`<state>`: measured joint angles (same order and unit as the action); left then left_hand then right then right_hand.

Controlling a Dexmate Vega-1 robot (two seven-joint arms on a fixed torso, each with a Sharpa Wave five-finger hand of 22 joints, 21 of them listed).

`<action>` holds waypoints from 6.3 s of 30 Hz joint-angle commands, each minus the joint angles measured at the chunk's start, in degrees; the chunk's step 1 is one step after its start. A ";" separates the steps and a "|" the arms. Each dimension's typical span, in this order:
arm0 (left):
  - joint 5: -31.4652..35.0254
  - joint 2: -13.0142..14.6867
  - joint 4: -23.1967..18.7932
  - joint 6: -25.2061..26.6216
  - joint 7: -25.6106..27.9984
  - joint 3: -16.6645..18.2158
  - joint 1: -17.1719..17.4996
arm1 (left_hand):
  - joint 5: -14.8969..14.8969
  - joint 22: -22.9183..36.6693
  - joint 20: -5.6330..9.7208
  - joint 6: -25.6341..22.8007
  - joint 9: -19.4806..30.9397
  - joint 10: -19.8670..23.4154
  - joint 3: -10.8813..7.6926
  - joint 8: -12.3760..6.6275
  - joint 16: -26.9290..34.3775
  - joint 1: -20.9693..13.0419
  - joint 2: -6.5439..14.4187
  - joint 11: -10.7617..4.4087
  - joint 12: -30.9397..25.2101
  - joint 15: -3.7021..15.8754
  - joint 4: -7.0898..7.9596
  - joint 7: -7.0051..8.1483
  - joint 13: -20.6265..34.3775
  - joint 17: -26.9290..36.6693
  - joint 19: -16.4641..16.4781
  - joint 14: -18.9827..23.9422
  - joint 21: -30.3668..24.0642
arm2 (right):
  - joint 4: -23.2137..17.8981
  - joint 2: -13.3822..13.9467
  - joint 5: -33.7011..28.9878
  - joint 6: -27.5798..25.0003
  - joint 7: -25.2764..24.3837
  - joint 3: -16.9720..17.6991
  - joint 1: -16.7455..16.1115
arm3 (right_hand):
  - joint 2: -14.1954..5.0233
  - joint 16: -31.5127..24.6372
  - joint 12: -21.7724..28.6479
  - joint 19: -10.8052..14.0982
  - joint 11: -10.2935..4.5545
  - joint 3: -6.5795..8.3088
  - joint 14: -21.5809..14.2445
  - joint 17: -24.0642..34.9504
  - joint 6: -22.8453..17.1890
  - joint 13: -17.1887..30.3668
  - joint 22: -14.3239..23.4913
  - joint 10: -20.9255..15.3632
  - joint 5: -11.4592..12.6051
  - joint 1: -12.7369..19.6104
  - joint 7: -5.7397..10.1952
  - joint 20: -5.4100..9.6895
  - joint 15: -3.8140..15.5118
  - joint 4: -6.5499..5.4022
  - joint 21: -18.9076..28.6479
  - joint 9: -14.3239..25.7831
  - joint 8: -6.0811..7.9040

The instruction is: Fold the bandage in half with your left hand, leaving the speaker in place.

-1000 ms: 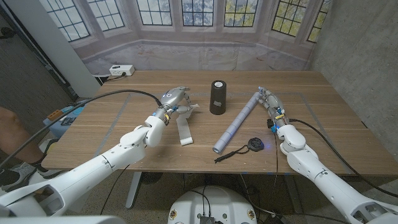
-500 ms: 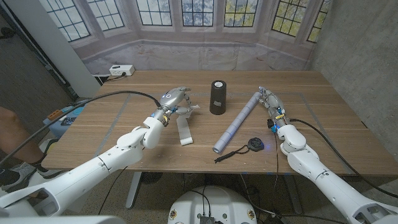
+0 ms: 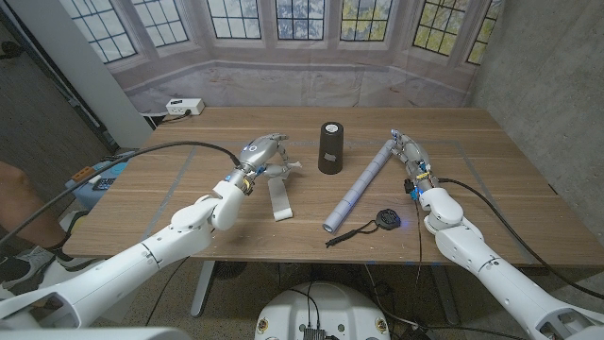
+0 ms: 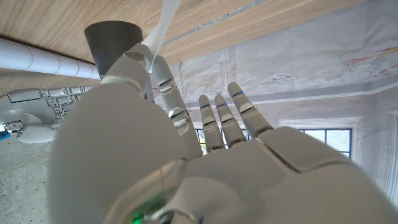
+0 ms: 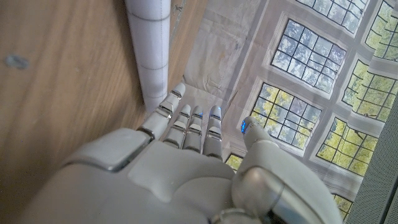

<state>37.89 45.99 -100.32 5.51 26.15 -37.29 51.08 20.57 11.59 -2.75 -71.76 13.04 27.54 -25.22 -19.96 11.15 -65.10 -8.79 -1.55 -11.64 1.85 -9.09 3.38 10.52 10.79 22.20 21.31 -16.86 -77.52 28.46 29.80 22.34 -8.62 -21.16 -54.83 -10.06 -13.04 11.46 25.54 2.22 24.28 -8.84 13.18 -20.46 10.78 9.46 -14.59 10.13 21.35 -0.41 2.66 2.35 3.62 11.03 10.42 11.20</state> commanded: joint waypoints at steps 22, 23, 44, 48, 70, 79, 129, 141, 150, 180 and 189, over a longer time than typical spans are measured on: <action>-0.36 3.15 -3.51 -4.36 2.37 4.08 5.58 | 0.47 0.06 0.28 -0.17 0.06 0.28 -0.77 -0.55 0.03 -7.50 7.73 -0.35 0.13 0.38 0.00 0.04 0.34 0.33 -0.07 0.09 -0.38 | -2.32 0.40 -0.99 -0.60 -1.65 0.04 -1.19 | -0.20 -0.40 -0.15 0.32 -0.16 0.25 -0.42 0.14 -0.32 0.18 0.21 -0.33 0.06 -0.19 0.01 2.00 1.09 -0.04 -0.06 0.13 -0.35; -0.35 3.18 -3.47 -4.61 2.25 4.08 5.52 | 0.49 0.06 0.26 -0.08 0.13 0.28 -0.81 -0.58 0.02 -7.51 7.72 -0.31 0.13 0.38 -0.01 0.32 0.34 0.33 -0.09 0.07 -0.38 | -2.48 0.45 -1.02 -0.62 -1.79 0.10 -1.36 | -0.20 -0.40 -0.16 0.30 -0.16 0.25 -0.42 0.14 -0.30 0.18 0.21 -0.31 0.06 -0.18 0.04 1.98 1.11 -0.04 -0.07 0.13 -0.35; -0.26 5.60 -4.20 -7.67 1.82 5.83 8.15 | 0.68 0.05 0.47 -0.04 0.10 0.39 -1.07 -0.81 0.01 -7.34 7.69 -0.35 0.13 0.52 0.03 0.23 0.35 0.35 -0.21 0.06 -0.42 | -4.09 0.75 -1.79 -0.87 -3.43 0.56 -2.70 | -0.20 -0.42 -0.17 0.31 -0.12 0.29 -0.46 0.15 -0.32 0.18 0.22 -0.29 0.06 -0.20 0.00 1.97 1.08 -0.07 -0.05 0.13 -0.35; -0.44 6.07 -4.76 -7.33 1.77 6.43 9.28 | 0.71 0.04 0.51 -0.01 0.08 0.30 -1.12 -0.85 0.00 -7.28 7.63 -0.63 0.17 0.54 0.03 0.21 0.35 0.34 -0.22 0.04 -0.44 | -4.13 0.65 -1.81 -0.88 -3.37 0.47 -2.67 | -0.21 -0.42 -0.18 0.29 -0.24 0.30 -0.48 0.15 -0.32 0.18 0.22 -0.26 0.06 -0.20 0.00 1.99 1.10 -0.08 -0.06 0.13 -0.35; 0.11 5.13 -3.91 -7.60 2.96 6.50 10.44 | 0.91 0.02 0.45 0.44 0.18 0.34 -1.43 -1.01 0.04 -7.04 7.72 -0.27 0.18 0.45 0.10 0.32 0.35 0.37 -0.30 0.11 -0.50 | -4.70 0.48 -1.97 -0.46 -4.03 0.57 -3.98 | -0.20 -0.42 -0.16 0.29 -0.43 0.34 -0.49 0.16 -0.34 0.18 0.22 -0.33 0.06 -0.22 0.09 2.00 1.14 -0.12 -0.06 0.13 -0.35; -0.46 4.84 -3.19 -7.98 2.40 6.03 10.43 | 0.99 0.01 0.46 0.42 0.21 0.32 -1.55 -1.16 0.03 -6.97 7.70 -0.34 0.20 0.50 0.09 0.28 0.35 0.37 -0.35 0.11 -0.52 | -5.38 0.50 -2.21 -0.39 -4.86 0.78 -4.88 | -0.20 -0.44 -0.17 0.29 -0.28 0.35 -0.52 0.17 -0.39 0.18 0.22 -0.32 0.06 -0.23 0.08 1.97 1.12 -0.13 -0.05 0.13 -0.33; -6.06 8.06 -6.78 -6.42 -3.27 8.46 15.39 | 1.23 -0.01 0.16 4.44 0.38 -0.65 -2.10 -0.42 -0.09 -6.16 8.20 0.55 0.51 -0.38 0.40 -0.01 0.36 0.47 -1.33 -0.61 -0.39 | -7.63 0.57 -1.56 0.30 -6.11 1.96 -8.81 | -0.22 -0.47 -0.09 0.41 -0.09 0.46 -0.65 0.18 -0.57 0.21 0.23 -0.60 0.06 -0.24 -0.04 1.77 1.06 -0.19 -0.01 0.15 -0.30; -7.90 8.87 -6.25 -7.44 -6.62 8.28 14.44 | 0.81 -0.08 -0.19 14.88 0.00 -3.77 -1.20 4.26 -0.69 -4.67 8.91 2.00 0.96 -1.33 0.74 -0.02 0.36 0.07 -3.06 -3.27 0.17 | -8.45 0.55 -2.06 -0.27 -7.25 1.99 -9.41 | -0.24 -0.50 -0.08 0.44 -0.18 0.48 -0.71 0.20 -0.63 0.21 0.23 -0.66 0.06 -0.26 -0.04 1.73 1.14 -0.23 0.00 0.16 -0.29; -9.03 9.53 -6.55 -8.02 -9.07 8.32 13.88 | 0.48 -0.12 -0.18 19.68 -0.36 -5.71 -0.65 6.86 -0.86 -3.13 9.01 2.61 1.05 -2.14 1.15 -0.62 0.37 -0.08 -4.35 -4.88 0.66 | -8.89 0.64 -2.12 -0.37 -7.58 2.10 -9.95 | -0.26 -0.51 -0.09 0.49 -0.29 0.53 -0.76 0.19 -0.64 0.21 0.23 -0.64 0.07 -0.21 0.02 1.76 1.10 -0.22 0.01 0.16 -0.29; -10.18 11.74 -14.66 -1.91 -14.02 10.47 17.04 | -0.80 -0.17 -0.14 30.48 -1.16 -11.48 0.88 10.09 -1.07 0.95 8.88 4.25 1.14 -3.88 1.72 -1.09 0.38 -0.23 -8.13 -9.66 2.17 | -6.81 1.93 -0.08 0.85 -2.93 2.55 -8.36 | -0.35 -0.50 -0.13 0.47 -0.38 0.70 -0.73 0.21 -0.61 0.22 0.25 -0.64 0.09 -0.14 0.07 1.91 1.20 -0.30 0.00 0.17 -0.32; -11.12 11.86 -15.41 -2.47 -12.76 11.53 18.03 | -0.95 -0.16 -0.22 31.09 -1.22 -11.60 0.90 9.96 -0.87 1.43 9.25 4.04 0.93 -3.98 1.89 -1.27 0.38 -0.18 -8.20 -9.80 2.20 | -7.32 2.23 -0.30 0.52 -2.73 2.35 -8.15 | -0.33 -0.51 -0.12 0.44 -0.36 0.71 -0.74 0.23 -0.55 0.22 0.25 -0.66 0.08 -0.15 0.14 1.95 1.19 -0.33 -0.01 0.17 -0.34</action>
<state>27.56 57.54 -114.29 2.73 12.76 -26.82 67.96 19.68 11.48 -3.07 -41.03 11.70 15.94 -24.47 -10.08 10.17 -60.19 -3.87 2.46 -10.71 -2.05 -7.26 2.35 10.78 10.41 14.10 11.64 -14.82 -84.57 30.27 29.49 23.09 -11.98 -18.67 -63.34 -10.06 -13.31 11.46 25.54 1.91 24.51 -9.15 13.17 -20.46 10.78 9.46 -14.91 10.13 21.35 -0.41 2.66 2.04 3.39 11.03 10.42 11.20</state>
